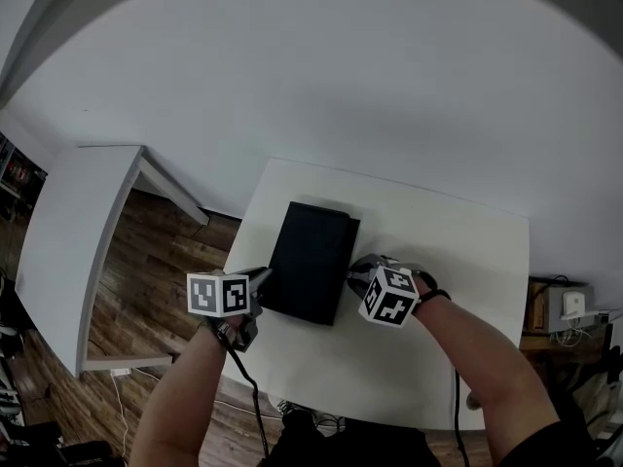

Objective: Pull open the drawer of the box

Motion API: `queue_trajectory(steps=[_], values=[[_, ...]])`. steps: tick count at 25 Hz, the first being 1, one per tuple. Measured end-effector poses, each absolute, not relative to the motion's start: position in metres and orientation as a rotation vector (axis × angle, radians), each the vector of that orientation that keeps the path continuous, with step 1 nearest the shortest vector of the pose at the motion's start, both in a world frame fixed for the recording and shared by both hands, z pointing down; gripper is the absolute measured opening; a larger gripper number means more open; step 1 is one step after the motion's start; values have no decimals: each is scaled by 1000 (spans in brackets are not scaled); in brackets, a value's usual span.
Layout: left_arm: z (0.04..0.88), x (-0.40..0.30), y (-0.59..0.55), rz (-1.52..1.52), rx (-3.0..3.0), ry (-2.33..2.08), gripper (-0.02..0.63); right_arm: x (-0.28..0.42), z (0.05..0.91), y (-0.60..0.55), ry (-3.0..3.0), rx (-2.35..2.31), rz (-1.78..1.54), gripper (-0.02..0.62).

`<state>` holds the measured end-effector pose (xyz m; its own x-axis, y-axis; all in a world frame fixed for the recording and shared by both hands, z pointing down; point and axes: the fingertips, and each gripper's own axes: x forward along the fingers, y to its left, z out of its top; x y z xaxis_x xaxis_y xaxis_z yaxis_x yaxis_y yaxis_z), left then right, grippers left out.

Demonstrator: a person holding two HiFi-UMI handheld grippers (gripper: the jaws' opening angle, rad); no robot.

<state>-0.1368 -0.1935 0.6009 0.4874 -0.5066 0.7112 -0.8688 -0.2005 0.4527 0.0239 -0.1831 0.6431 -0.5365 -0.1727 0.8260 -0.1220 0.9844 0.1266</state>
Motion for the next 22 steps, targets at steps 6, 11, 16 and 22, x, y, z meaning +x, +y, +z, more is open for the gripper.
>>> queue_trajectory(steps=[6,11,16,22], values=[[602,-136,-195,519,1858,-1148,61,33,643,-182,-2145,221,-42,69],[601,-137,-194,511,1856,-1154,61,39,643,-181,-2143,228,-36,69],[601,-137,-195,511,1860,-1147,63,46,642,-180,-2144,240,-27,69],[601,-137,-194,503,1856,-1156,63,52,642,-178,-2147,252,-23,69]])
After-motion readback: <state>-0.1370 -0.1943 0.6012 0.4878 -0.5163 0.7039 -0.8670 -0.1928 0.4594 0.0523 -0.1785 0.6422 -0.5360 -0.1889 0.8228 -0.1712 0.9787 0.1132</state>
